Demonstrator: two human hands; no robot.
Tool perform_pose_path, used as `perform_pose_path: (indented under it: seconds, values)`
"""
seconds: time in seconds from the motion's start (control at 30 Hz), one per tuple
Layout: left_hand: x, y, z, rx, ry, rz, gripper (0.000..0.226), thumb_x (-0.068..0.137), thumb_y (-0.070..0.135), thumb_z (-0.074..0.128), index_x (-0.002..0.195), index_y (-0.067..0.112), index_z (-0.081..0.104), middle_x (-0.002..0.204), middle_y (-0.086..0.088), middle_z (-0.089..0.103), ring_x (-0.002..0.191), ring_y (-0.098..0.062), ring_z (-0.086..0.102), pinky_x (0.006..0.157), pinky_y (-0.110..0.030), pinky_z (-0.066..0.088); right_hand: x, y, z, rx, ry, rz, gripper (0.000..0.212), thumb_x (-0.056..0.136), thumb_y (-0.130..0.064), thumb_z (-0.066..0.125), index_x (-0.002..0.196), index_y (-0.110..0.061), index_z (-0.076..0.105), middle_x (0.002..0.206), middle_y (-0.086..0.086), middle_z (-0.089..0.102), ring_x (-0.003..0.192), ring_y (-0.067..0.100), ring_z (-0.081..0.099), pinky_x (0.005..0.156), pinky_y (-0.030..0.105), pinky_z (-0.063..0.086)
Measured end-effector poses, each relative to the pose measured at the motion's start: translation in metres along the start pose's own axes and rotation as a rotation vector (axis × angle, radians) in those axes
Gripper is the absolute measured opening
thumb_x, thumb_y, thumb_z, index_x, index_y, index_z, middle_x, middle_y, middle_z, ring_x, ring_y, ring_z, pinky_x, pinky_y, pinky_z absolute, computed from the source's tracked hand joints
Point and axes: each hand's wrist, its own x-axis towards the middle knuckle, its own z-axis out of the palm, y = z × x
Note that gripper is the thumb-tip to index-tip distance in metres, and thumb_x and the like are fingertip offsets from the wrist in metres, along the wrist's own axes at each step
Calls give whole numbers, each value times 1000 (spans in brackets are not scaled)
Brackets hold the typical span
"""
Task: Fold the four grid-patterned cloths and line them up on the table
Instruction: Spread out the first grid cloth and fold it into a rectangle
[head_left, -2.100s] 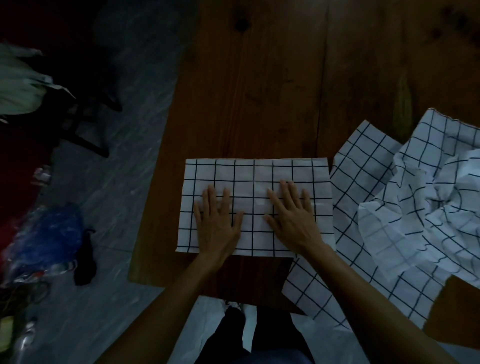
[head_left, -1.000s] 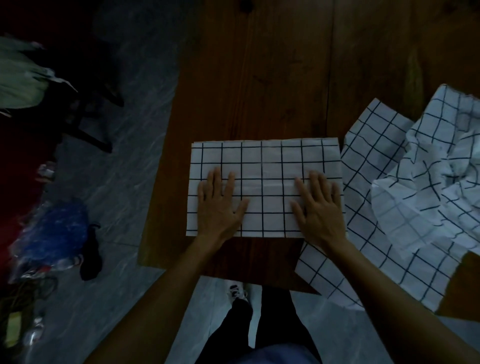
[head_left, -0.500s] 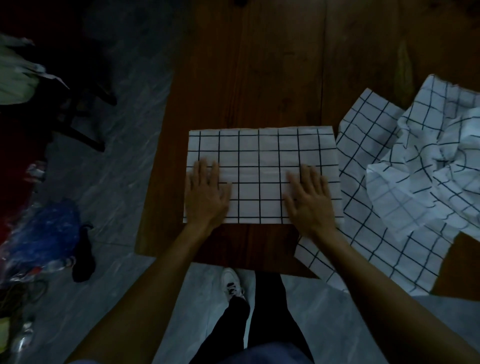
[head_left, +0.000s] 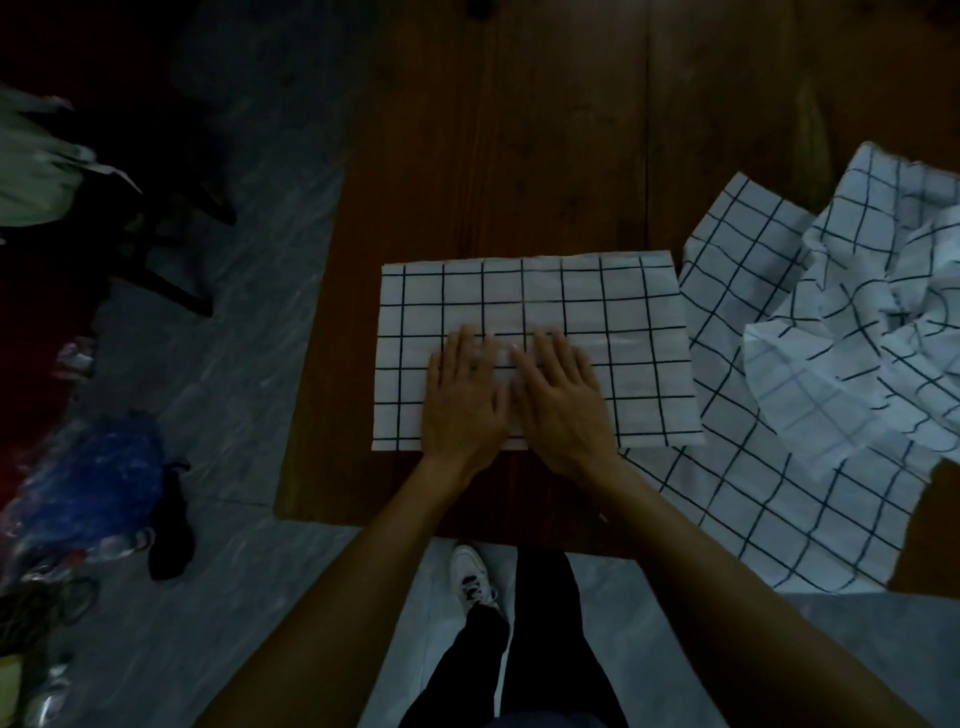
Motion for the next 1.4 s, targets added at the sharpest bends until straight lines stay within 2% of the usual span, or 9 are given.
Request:
perform_pose_path:
  seconds: [0.17,0.3,0.43,0.53,0.7,0.9,1.03,1.2,1.4]
  values:
    - [-10,-42,-11,22,24,-83,69,95,55,21,152,20,5,160,-7,-7,146,-19,-12,118,-37,-6,-27,64,-15,-4,45,198,62,97,-54,13,152,-25,11,161,8,-1,148,23,-8,119,40,-5]
    - [-11,-42,-18,49,5,-106,69,94,54,19,152,20,3,159,-9,-8,146,-22,-11,117,-43,-10,-31,67,-20,12,38,255,66,94,-56,12,152,-25,13,161,8,-1,147,24,-9,118,41,-8]
    - [0,-7,-18,-22,34,-37,63,93,45,22,150,18,15,160,-9,2,147,-23,-4,116,-42,-9,-16,27,-16,-23,97,136,56,97,-38,28,150,-20,20,159,14,6,147,29,-5,118,46,-7]
    - [6,14,-7,-59,-18,7,66,92,48,11,151,19,10,160,-9,0,146,-21,-8,118,-41,-7,-1,-13,-1,13,19,7,72,93,-45,42,152,-18,11,160,13,0,147,28,-8,119,45,-6]
    - [1,-30,-6,-5,18,-16,64,96,52,22,151,25,5,159,-5,-7,146,-18,-13,118,-37,-5,-13,31,-4,26,51,78,56,99,-47,18,150,-25,11,160,8,1,148,24,-5,120,45,4]
    - [0,-41,-13,20,-8,-39,69,92,57,16,151,24,2,160,-7,-9,146,-20,-14,118,-44,-5,-35,75,-15,-8,62,220,61,97,-52,12,152,-24,9,161,9,-1,148,24,-6,120,46,3]
    - [-10,-31,-21,-48,4,-47,69,93,52,22,151,25,-3,159,-7,-10,145,-20,-14,114,-43,-15,-36,56,-18,-30,123,159,56,96,-33,24,150,-18,22,159,14,10,147,31,-1,119,50,-1]
    - [-33,-12,-15,-98,14,143,61,91,47,36,145,19,30,157,-9,19,146,-22,7,117,-53,5,-48,11,-13,45,74,92,52,98,-32,22,146,-16,32,156,17,22,146,32,9,118,48,7]
    - [-47,-11,-12,-56,27,337,44,85,44,57,121,20,60,146,-13,40,140,-30,27,115,-47,10,-71,0,-11,75,73,133,53,97,-37,25,142,-15,39,152,20,30,144,34,20,117,48,11]
